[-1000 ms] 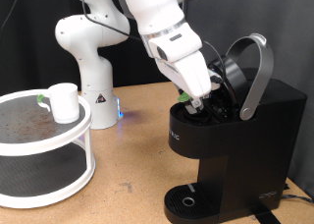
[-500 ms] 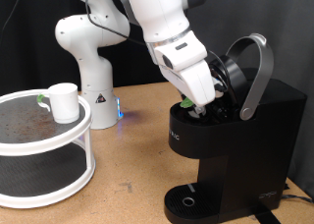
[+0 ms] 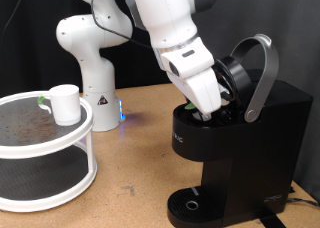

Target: Make a cup of coffee with the keurig machine

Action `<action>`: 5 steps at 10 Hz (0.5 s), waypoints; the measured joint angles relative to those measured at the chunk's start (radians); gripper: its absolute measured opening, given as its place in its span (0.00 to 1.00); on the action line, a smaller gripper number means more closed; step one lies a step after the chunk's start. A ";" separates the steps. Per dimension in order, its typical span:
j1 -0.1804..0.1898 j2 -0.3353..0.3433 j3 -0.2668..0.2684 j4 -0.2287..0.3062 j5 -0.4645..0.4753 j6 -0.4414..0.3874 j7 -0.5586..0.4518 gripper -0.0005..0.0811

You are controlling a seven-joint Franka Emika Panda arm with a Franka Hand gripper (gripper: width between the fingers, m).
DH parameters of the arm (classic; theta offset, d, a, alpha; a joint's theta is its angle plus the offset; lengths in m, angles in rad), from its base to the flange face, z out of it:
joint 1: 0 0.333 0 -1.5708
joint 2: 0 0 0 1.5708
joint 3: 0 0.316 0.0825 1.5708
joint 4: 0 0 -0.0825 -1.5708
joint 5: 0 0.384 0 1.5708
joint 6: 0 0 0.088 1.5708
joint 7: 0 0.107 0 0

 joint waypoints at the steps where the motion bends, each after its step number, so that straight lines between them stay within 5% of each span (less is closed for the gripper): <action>1: 0.000 0.004 0.001 0.000 0.002 0.005 0.000 0.81; 2: 0.000 0.007 0.002 -0.001 0.013 0.027 0.000 0.81; 3: 0.000 0.008 0.005 -0.003 0.038 0.061 -0.006 0.96; 5: 0.000 0.007 0.005 -0.004 0.095 0.093 -0.038 0.98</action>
